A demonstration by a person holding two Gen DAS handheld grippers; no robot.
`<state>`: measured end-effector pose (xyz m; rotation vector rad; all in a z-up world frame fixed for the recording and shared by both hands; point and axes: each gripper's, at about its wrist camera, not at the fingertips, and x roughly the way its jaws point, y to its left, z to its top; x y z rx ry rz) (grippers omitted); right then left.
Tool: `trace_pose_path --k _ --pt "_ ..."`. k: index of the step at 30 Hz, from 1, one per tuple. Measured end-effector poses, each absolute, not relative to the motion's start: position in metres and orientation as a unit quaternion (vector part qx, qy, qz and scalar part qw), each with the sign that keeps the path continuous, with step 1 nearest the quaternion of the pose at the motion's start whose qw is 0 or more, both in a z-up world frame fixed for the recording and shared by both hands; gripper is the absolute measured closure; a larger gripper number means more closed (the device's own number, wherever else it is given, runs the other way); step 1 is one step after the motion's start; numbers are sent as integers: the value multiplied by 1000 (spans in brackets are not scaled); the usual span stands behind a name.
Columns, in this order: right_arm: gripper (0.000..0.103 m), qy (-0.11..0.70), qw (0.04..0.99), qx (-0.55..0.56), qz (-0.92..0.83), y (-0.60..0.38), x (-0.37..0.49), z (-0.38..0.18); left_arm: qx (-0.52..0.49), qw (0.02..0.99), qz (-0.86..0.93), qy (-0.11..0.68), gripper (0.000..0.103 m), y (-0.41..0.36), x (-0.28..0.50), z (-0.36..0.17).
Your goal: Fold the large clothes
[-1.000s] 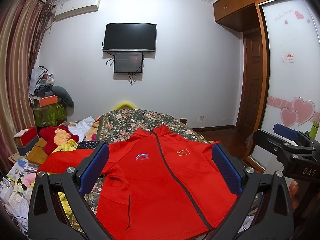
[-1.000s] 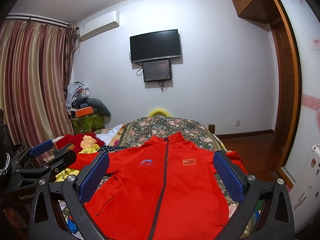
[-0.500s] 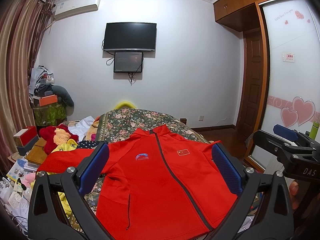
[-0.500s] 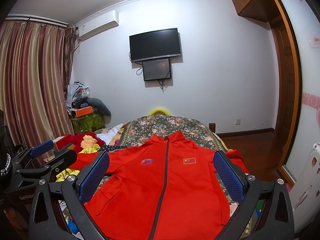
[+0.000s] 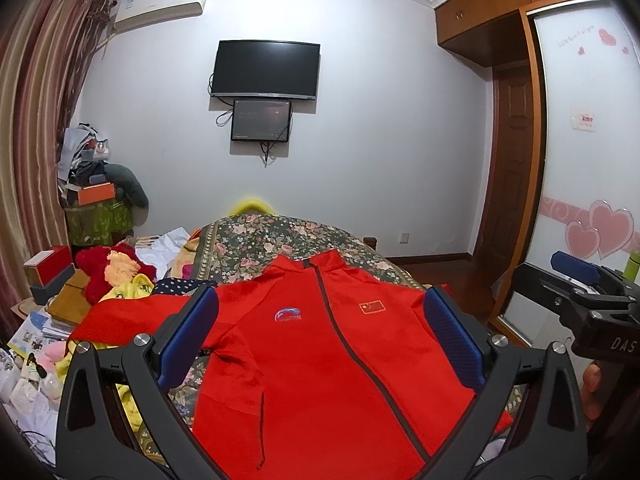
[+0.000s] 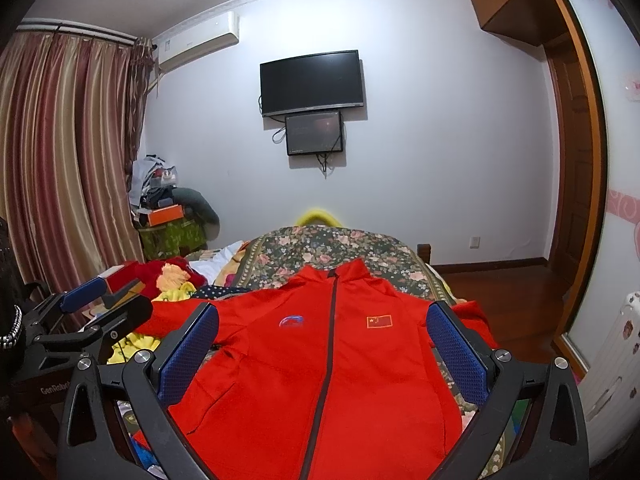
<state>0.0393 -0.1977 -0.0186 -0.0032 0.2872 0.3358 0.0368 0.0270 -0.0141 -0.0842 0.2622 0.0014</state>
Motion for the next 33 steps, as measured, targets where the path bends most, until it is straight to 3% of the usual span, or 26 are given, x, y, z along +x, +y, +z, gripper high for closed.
trace_pose_path --k 17,25,33 --pt "0 205 962 -45 174 -122 182 -46 -65 974 99 192 0 148 145 -61" --pt "0 256 951 -72 161 -85 284 -101 -108 940 162 279 0 249 193 -136" --pt "0 341 922 -105 149 -67 356 -177 -216 894 191 343 0 357 206 -219"
